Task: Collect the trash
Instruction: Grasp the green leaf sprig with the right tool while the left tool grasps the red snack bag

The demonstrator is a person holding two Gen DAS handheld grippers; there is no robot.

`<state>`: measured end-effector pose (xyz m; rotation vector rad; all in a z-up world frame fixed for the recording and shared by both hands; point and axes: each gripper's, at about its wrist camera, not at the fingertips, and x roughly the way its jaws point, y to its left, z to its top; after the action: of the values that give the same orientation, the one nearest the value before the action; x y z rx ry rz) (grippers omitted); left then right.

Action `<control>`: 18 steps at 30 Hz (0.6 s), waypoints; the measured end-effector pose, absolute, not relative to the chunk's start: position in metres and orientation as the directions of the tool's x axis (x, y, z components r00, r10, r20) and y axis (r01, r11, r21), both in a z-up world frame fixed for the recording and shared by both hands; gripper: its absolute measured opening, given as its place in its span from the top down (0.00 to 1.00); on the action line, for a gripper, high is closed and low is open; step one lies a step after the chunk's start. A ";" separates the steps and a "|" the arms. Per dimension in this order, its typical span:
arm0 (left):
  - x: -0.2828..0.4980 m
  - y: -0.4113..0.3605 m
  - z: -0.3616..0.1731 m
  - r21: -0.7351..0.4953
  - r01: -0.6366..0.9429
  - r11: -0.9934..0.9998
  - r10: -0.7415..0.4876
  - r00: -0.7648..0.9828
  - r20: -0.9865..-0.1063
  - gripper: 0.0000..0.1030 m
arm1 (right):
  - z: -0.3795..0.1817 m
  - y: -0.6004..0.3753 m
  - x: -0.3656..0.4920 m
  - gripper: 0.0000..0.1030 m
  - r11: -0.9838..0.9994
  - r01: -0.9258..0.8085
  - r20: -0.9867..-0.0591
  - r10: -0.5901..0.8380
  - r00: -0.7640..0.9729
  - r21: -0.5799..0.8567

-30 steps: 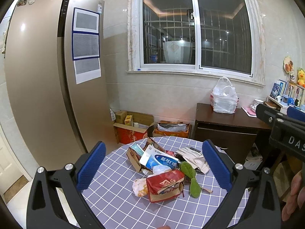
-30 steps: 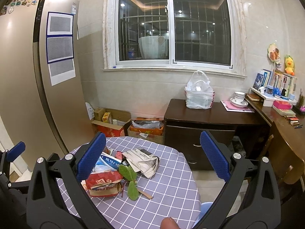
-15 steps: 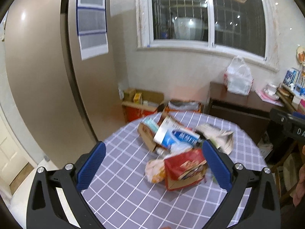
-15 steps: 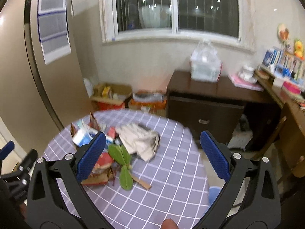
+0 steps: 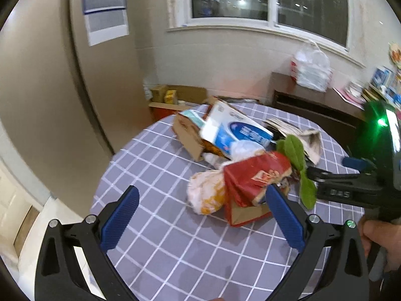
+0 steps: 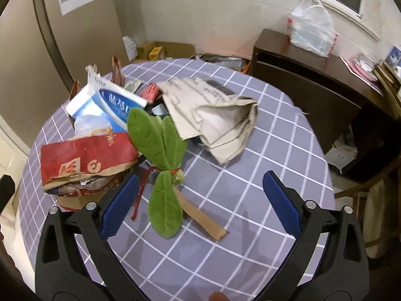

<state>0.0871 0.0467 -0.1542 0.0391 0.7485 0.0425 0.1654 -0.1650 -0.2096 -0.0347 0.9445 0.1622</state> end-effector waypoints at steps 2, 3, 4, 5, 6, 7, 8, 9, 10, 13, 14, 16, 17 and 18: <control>0.096 0.040 -0.162 0.039 0.022 0.999 0.011 0.722 -0.692 0.04 | -0.214 -0.160 0.169 0.12 0.984 -0.174 -0.814 0.133 0.565 0.040; 0.102 0.037 -0.167 0.046 0.041 0.998 0.003 0.713 -0.701 0.04 | -0.216 -0.157 0.171 0.13 0.983 -0.180 -0.817 0.134 0.561 0.038; 0.108 0.033 -0.172 0.065 0.054 0.996 0.008 0.711 -0.704 0.04 | -0.218 -0.156 0.173 0.15 0.981 -0.187 -0.818 0.141 0.557 0.042; 0.112 0.029 -0.176 0.077 0.065 0.995 0.007 0.715 -0.700 0.04 | -0.220 -0.154 0.174 0.17 0.979 -0.197 -0.821 0.153 0.550 0.050; 0.118 0.026 -0.181 0.092 0.077 0.993 0.010 0.713 -0.701 0.04 | -0.223 -0.153 0.177 0.21 0.978 -0.203 -0.824 0.159 0.544 0.054; 0.123 0.024 -0.184 0.102 0.083 0.991 0.013 0.711 -0.703 0.04 | -0.224 -0.152 0.177 0.27 0.976 -0.208 -0.826 0.164 0.540 0.058; 0.129 0.020 -0.188 0.105 0.098 0.990 0.004 0.707 -0.707 0.04 | -0.226 -0.151 0.178 0.31 0.974 -0.216 -0.826 0.177 0.535 0.069; 0.133 0.017 -0.192 0.097 0.120 0.988 -0.016 0.702 -0.712 0.04 | -0.228 -0.149 0.178 0.39 0.972 -0.221 -0.827 0.184 0.531 0.075; 0.136 0.016 -0.194 0.087 0.137 0.987 -0.034 0.698 -0.715 0.04 | -0.230 -0.148 0.179 0.54 0.969 -0.232 -0.831 0.198 0.520 0.085; 0.139 0.007 -0.196 0.059 0.177 0.982 -0.081 0.687 -0.723 0.28 | -0.235 -0.151 0.179 0.76 0.962 -0.238 -0.835 0.238 0.495 0.133; 0.137 0.003 -0.196 0.043 0.195 0.980 -0.103 0.679 -0.727 0.35 | -0.235 -0.154 0.179 0.78 0.963 -0.232 -0.833 0.241 0.499 0.140; 0.134 -0.005 -0.195 0.056 0.209 0.976 -0.106 0.688 -0.718 0.37 | -0.233 -0.162 0.175 0.80 0.960 -0.223 -0.823 0.261 0.505 0.167; 0.133 -0.008 -0.195 0.060 0.215 0.975 -0.108 0.690 -0.716 0.38 | -0.232 -0.166 0.174 0.80 0.960 -0.216 -0.820 0.265 0.507 0.177; 0.132 -0.009 -0.194 0.058 0.214 0.975 -0.110 0.694 -0.712 0.39 | -0.231 -0.169 0.173 0.80 0.961 -0.209 -0.818 0.267 0.510 0.183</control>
<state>0.1320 -0.0090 -0.1941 0.1399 0.7844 -0.1815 0.1731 -0.1690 -0.2308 0.0633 0.9950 0.2868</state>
